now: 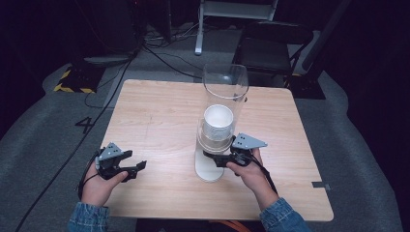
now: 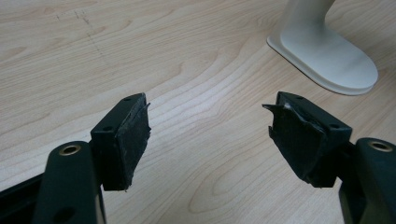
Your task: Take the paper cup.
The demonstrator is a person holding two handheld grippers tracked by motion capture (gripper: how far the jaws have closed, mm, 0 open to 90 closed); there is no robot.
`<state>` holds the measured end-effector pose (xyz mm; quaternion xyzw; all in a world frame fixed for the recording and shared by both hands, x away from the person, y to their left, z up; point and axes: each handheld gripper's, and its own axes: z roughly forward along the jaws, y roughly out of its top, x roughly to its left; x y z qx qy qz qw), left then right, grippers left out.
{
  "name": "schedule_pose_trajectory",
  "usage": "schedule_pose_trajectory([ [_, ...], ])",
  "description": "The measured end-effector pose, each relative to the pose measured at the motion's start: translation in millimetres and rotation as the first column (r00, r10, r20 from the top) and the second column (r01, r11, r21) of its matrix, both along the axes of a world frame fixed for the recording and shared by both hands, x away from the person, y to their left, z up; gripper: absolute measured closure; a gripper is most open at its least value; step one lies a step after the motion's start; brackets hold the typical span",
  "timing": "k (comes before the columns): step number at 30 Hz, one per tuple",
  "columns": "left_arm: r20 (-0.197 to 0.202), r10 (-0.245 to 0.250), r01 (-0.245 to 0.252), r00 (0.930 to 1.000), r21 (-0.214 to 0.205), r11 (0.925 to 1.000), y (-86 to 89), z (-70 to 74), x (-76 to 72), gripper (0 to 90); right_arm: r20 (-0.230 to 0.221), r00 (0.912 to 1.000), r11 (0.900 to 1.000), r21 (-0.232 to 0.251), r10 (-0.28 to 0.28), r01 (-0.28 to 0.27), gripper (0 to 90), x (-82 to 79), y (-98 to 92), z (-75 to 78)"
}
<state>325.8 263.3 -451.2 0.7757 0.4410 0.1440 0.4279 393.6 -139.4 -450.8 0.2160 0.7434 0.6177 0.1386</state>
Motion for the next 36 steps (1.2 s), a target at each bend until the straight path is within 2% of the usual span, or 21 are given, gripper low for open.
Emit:
schedule_pose_trajectory([
  [2, 0.0, -0.001, 0.001, 1.0, 0.0, 1.0, 0.0, 0.0, 0.0, 28.0, 0.003, 1.0, 1.0, -0.001, -0.001, 0.001, 30.7, 0.2, 0.1, -0.2],
  [4, -0.002, 0.002, -0.002, 1.0, -0.005, 1.0, -0.4, 0.1, -0.4, 27.9, 0.027, 0.9996, 0.9998, -0.02, -0.008, 0.008, 30.5, 1.1, 0.1, -1.2],
  [10, 0.002, -0.003, 0.003, 1.0, -0.001, 1.0, 0.5, -0.1, 0.2, 27.9, 0.023, 0.9997, 0.9998, -0.017, -0.009, 0.009, 30.4, 1.0, 0.1, -1.5],
  [12, -0.002, -0.005, 0.005, 1.0, 0.0, 1.0, 0.5, -0.5, 0.4, 27.9, -0.001, 0.9998, 0.9998, -0.01, -0.018, 0.018, 30.2, -0.8, 0.0, -1.8],
  [25, 0.001, -0.004, 0.004, 1.0, 0.0, 1.0, 0.3, -0.7, 0.4, 27.9, -0.039, 0.9986, 0.9992, 0.019, -0.034, 0.035, 29.8, -3.8, 0.5, -4.2],
  [27, 0.003, -0.005, 0.005, 1.0, 0.002, 1.0, 0.3, -0.6, 0.4, 27.9, -0.068, 0.9973, 0.9994, 0.023, -0.025, 0.027, 30.6, -4.7, 1.3, -5.3],
  [28, 0.0, -0.005, 0.005, 1.0, 0.0, 1.0, 0.4, -0.3, 0.1, 27.9, -0.081, 0.9964, 0.9996, 0.009, -0.024, 0.025, 31.6, -4.8, 1.8, -6.6],
  [29, 0.001, -0.003, 0.003, 1.0, -0.001, 1.0, 0.4, -0.2, 0.0, 27.9, -0.094, 0.9951, 0.9987, -0.043, -0.031, 0.027, 32.4, -4.9, 2.4, -8.8],
  [30, 0.002, -0.003, 0.003, 1.0, 0.0, 1.0, 0.7, -0.1, 0.1, 27.9, -0.088, 0.9954, 0.9966, -0.076, -0.037, 0.031, 32.6, -4.8, 2.8, -12.6],
  [33, 0.0, 0.001, -0.001, 1.0, 0.002, 1.0, 1.9, -0.8, 0.4, 27.9, -0.092, 0.9952, 0.9975, -0.066, -0.032, 0.026, 31.8, -4.0, 0.4, -19.6],
  [36, 0.002, 0.002, -0.002, 1.0, 0.002, 1.0, 2.1, -1.4, 0.9, 27.9, -0.08, 0.9963, 0.9961, -0.085, -0.032, 0.025, 31.4, -4.2, 0.6, -19.5],
])
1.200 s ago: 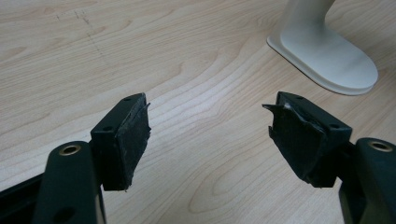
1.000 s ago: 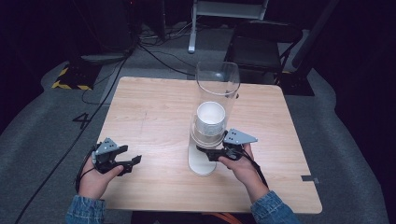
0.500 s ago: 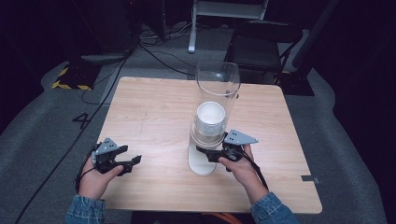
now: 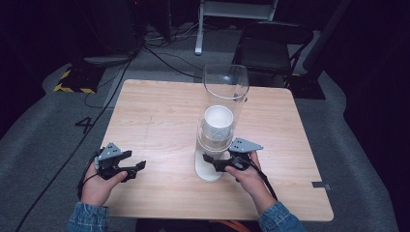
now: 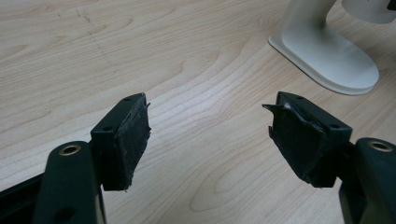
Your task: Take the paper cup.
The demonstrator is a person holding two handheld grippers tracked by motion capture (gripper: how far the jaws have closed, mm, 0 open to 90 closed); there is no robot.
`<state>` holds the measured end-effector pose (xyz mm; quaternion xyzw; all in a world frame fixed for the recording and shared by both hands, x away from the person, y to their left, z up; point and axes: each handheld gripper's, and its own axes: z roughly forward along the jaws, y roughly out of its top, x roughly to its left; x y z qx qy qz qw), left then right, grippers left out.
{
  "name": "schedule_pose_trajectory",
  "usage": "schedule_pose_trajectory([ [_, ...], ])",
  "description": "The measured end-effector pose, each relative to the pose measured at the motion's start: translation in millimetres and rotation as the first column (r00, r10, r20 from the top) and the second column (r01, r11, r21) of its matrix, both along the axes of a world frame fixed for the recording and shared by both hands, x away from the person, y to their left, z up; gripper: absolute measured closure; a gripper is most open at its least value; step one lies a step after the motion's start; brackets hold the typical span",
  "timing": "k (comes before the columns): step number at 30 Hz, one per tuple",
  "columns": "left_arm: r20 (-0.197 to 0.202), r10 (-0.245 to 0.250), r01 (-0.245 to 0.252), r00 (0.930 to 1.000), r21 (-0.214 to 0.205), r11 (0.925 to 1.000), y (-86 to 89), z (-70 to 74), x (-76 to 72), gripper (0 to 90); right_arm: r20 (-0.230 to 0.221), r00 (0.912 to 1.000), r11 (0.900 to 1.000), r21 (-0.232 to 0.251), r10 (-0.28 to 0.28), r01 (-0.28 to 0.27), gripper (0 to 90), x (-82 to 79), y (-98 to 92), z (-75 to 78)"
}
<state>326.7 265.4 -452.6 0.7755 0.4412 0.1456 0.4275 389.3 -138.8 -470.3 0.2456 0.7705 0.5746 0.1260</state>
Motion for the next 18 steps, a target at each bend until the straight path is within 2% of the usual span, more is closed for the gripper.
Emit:
schedule_pose_trajectory([
  [1, 0.001, -0.003, 0.003, 1.0, 0.001, 1.0, 0.1, -0.1, 0.2, 27.9, 0.012, 0.9999, 0.9998, -0.021, 0.004, -0.003, 31.1, -0.5, -0.4, -0.1],
  [7, -0.003, 0.0, 0.0, 1.0, 0.001, 1.0, 0.7, -0.3, -0.4, 27.9, 0.015, 0.9998, 0.9994, -0.034, 0.009, -0.009, 30.7, -1.3, -4.4, -4.5],
  [13, -0.007, 0.001, -0.001, 1.0, -0.003, 1.0, 0.3, -0.7, -0.8, 27.9, 0.0, 1.0, 0.9992, -0.04, 0.008, -0.008, 30.2, -1.6, -5.1, -7.2],
  [15, -0.007, 0.001, -0.001, 1.0, -0.003, 1.0, 0.0, -1.1, -0.6, 27.9, -0.012, 0.9999, 0.9972, -0.074, 0.01, -0.011, 30.1, -1.0, -4.8, -9.3],
  [16, -0.007, -0.001, 0.001, 1.0, 0.0, 1.0, 0.0, -1.4, -0.3, 27.9, -0.037, 0.9993, 0.9946, -0.103, 0.006, -0.01, 30.2, -0.3, -4.9, -13.5],
  [18, -0.006, -0.001, 0.001, 1.0, 0.002, 1.0, 0.1, -1.5, -0.1, 27.9, -0.051, 0.9987, 0.9937, -0.112, 0.006, -0.011, 30.2, -0.4, -5.6, -15.0],
])
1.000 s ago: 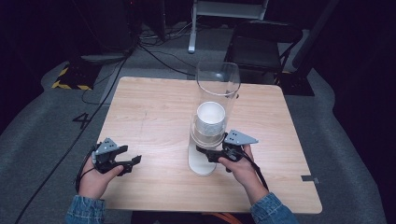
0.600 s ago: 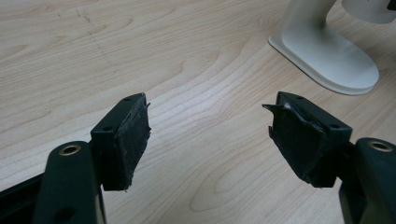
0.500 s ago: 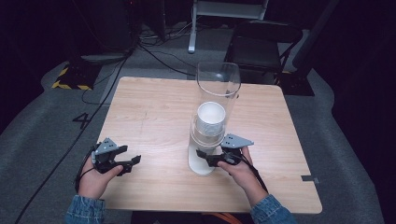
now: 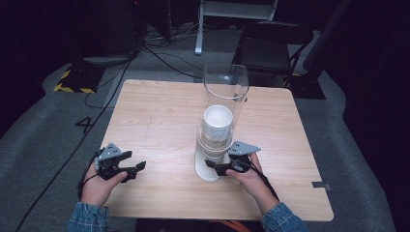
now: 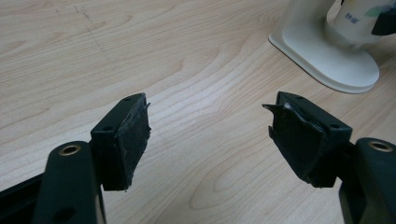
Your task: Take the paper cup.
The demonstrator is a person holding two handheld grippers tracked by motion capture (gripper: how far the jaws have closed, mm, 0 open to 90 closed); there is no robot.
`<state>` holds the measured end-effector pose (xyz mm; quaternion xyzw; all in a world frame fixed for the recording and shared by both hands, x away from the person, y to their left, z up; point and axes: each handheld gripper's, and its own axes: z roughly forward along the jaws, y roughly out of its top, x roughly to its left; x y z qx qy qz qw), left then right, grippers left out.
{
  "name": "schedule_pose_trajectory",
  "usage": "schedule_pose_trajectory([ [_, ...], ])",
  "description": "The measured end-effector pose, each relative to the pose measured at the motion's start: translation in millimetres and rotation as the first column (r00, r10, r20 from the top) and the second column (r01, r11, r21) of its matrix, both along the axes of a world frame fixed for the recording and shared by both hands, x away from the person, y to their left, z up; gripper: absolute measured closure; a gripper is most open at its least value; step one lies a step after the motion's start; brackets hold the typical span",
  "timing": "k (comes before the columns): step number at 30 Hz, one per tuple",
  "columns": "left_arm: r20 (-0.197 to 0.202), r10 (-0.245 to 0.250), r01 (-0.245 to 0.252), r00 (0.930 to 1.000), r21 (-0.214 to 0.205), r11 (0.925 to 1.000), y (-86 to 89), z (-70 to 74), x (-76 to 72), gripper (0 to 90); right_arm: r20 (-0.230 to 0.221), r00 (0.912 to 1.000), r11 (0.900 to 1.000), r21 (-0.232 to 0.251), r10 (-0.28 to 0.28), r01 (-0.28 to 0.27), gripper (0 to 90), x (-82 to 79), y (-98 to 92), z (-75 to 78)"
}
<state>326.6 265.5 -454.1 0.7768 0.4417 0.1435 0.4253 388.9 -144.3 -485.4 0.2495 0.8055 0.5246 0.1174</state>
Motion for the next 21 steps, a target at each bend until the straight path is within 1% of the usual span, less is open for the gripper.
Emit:
schedule_pose_trajectory([
  [1, -0.004, 0.002, -0.002, 1.0, -0.005, 1.0, -0.2, -0.3, 0.0, 27.9, -0.019, 0.9998, 0.9997, -0.021, 0.009, -0.009, 30.2, -0.1, -1.3, -1.9],
  [2, -0.004, 0.002, -0.002, 1.0, -0.005, 1.0, -0.2, -0.3, 0.0, 27.9, -0.019, 0.9998, 0.9997, -0.021, 0.009, -0.009, 30.2, -0.1, -1.3, -1.9],
  [4, -0.005, 0.001, -0.001, 1.0, -0.005, 1.0, -0.1, -0.6, 0.2, 27.9, -0.029, 0.9995, 0.9991, -0.04, 0.013, -0.014, 30.3, -0.8, -3.0, -3.2],
  [5, -0.006, 0.001, -0.001, 1.0, -0.006, 1.0, -0.2, -0.7, 0.2, 27.9, -0.037, 0.9992, 0.9991, -0.041, 0.012, -0.013, 30.3, -1.4, -4.0, -3.9],
  [9, -0.007, -0.001, 0.001, 1.0, -0.007, 1.0, -0.8, -0.8, 0.6, 27.9, -0.047, 0.9987, 0.9981, -0.059, 0.018, -0.02, 30.2, -2.0, -11.8, -8.8],
  [14, -0.007, -0.002, 0.002, 1.0, -0.006, 1.0, -1.6, -0.4, 1.0, 27.9, -0.048, 0.9988, 0.9977, -0.066, 0.014, -0.017, 30.3, -3.7, -18.8, -10.5],
  [15, -0.008, -0.003, 0.003, 1.0, -0.007, 1.0, -1.7, -0.5, 1.2, 27.9, -0.054, 0.9985, 0.9978, -0.065, 0.012, -0.016, 30.2, -4.8, -20.4, -10.5],
  [18, -0.01, -0.004, 0.004, 0.9999, 0.001, 1.0, -1.9, -1.8, 2.2, 27.9, -0.05, 0.9986, 0.9973, -0.071, 0.015, -0.019, 30.3, -6.0, -26.9, -11.6],
  [19, -0.013, -0.002, 0.002, 0.9999, 0.0, 1.0, -2.2, -2.2, 2.2, 27.9, -0.052, 0.9985, 0.9973, -0.071, 0.013, -0.016, 30.3, -7.0, -32.2, -11.6],
  [21, -0.014, -0.006, 0.006, 0.9999, 0.001, 1.0, -2.8, -3.1, 2.8, 27.9, -0.05, 0.9987, 0.997, -0.076, 0.01, -0.014, 30.3, -7.5, -35.1, -11.3],
])
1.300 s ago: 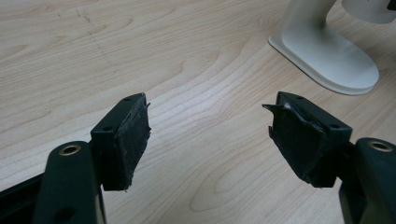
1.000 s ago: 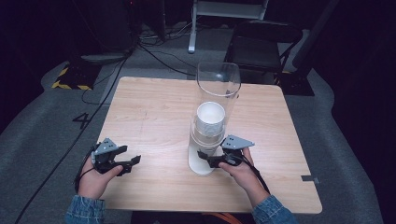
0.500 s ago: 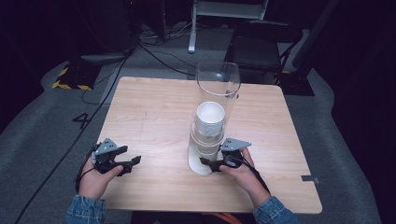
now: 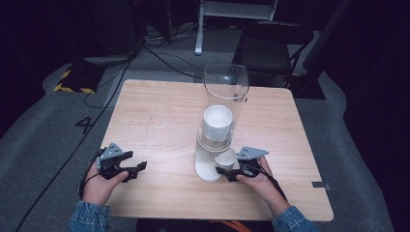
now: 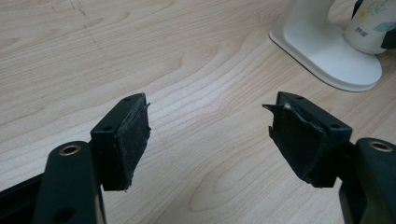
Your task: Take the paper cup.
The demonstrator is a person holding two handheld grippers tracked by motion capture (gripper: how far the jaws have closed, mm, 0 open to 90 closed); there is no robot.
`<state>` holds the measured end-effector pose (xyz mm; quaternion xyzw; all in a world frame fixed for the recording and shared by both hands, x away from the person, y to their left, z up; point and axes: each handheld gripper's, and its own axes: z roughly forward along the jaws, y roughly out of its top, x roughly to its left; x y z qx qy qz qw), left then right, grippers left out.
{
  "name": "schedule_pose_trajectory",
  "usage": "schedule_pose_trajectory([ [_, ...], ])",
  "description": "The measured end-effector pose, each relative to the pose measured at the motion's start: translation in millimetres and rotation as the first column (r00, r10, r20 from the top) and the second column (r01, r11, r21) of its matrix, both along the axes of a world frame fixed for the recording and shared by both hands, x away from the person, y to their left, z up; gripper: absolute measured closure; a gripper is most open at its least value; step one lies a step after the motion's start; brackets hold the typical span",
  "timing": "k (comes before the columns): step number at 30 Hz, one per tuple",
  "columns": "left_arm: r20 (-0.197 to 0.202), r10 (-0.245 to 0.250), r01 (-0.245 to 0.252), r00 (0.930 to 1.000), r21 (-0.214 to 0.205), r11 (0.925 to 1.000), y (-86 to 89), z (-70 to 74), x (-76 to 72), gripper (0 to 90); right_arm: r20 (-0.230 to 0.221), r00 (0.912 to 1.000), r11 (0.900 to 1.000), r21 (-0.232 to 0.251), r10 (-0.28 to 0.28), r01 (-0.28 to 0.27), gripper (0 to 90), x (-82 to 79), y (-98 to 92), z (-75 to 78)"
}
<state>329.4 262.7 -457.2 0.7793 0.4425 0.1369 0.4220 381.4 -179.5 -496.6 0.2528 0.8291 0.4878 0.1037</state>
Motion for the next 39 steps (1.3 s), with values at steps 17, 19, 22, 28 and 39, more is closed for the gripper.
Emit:
schedule_pose_trajectory([
  [17, -0.026, -0.009, 0.009, 0.9996, 0.011, 0.9999, -4.9, -6.8, 3.2, 27.7, 0.026, 0.9967, 0.9964, 0.036, -0.077, 0.076, 30.5, -4.6, -43.9, 20.7],
  [19, -0.025, -0.007, 0.007, 0.9997, 0.02, 0.9998, -5.3, -8.1, 3.6, 27.7, 0.027, 0.9945, 0.9938, 0.05, -0.101, 0.1, 30.5, -1.8, -50.0, 25.4],
  [22, -0.034, -0.003, 0.004, 0.9994, 0.02, 0.9998, -6.6, -10.6, 3.4, 27.7, 0.028, 0.9894, 0.9879, 0.065, -0.143, 0.141, 30.5, 3.2, -59.0, 31.4],
  [28, -0.04, -0.011, 0.014, 0.9992, 0.062, 0.998, -8.9, -15.8, 3.2, 27.8, 0.019, 0.9693, 0.9679, 0.062, -0.245, 0.244, 30.4, 16.1, -72.7, 35.0],
  [39, -0.05, 0.007, -0.004, 0.9987, 0.062, 0.998, -5.4, -21.3, 4.8, 27.6, -0.024, 0.9147, 0.9134, 0.049, -0.403, 0.404, 30.1, 47.8, -91.3, 32.0],
])
